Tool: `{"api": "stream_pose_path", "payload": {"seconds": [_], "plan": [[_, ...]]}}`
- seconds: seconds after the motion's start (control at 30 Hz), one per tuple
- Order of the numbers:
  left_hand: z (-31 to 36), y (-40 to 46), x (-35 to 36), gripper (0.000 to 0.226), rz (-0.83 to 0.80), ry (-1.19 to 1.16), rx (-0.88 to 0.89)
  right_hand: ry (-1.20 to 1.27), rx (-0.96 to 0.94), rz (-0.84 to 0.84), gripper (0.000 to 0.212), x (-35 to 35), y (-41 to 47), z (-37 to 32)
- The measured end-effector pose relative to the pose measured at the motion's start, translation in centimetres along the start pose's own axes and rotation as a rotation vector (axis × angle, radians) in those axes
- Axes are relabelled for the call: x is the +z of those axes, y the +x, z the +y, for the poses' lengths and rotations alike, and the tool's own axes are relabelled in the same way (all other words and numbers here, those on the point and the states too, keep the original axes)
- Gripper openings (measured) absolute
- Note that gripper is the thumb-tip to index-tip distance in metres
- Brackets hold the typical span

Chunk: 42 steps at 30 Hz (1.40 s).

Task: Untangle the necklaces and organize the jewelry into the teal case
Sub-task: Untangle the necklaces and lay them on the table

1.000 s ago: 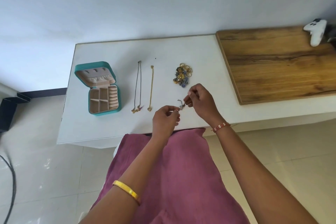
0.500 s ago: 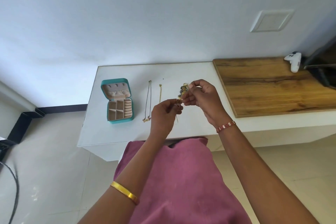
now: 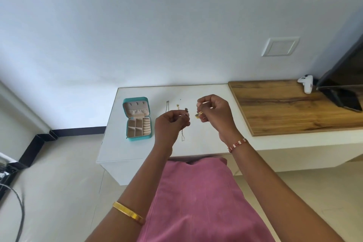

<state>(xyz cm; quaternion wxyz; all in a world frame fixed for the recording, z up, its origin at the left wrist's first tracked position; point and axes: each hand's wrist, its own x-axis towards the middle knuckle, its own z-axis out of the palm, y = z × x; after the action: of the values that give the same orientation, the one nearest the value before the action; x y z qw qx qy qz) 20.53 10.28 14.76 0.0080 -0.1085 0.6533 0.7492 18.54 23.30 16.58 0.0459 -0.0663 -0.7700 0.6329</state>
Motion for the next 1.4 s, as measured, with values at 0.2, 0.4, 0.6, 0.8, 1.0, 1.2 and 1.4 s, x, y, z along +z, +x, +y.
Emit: {"api": "stream_pose_path", "payload": {"seconds": [0.2,0.4,0.6,0.8,1.0,1.2,1.4], "plan": [[0.5,-1.2,0.0,0.018,-0.048,0.012,-0.014,-0.346,-0.159,-0.207,0.009,0.2,-1.1,-1.1],[1.1,-1.8,-0.6,0.025,-0.112,0.032,-0.043,-0.376,-0.211,-0.164,0.004,0.6,-1.7,-1.3],[1.6,-1.8,-1.8,0.012,-0.134,0.077,-0.055,-0.366,-0.215,-0.100,0.012,0.5,-1.9,-1.4],[2.2,-1.9,-2.6,0.008,-0.127,0.058,-0.026,-0.339,-0.123,-0.140,0.012,0.6,-2.3,-2.1],[2.1,-2.0,-2.6,0.011,-0.132,0.008,-0.037,-0.250,-0.068,-0.247,0.021,1.1,-3.2,-2.5],[2.0,-1.9,-2.7,0.009,-0.102,-0.031,-0.049,-0.127,-0.053,-0.209,0.015,1.4,-4.4,-2.1],[1.4,-1.9,-2.5,0.008,-0.114,-0.071,-0.097,-0.029,-0.043,-0.115,0.003,1.7,-4.7,-1.7]]}}
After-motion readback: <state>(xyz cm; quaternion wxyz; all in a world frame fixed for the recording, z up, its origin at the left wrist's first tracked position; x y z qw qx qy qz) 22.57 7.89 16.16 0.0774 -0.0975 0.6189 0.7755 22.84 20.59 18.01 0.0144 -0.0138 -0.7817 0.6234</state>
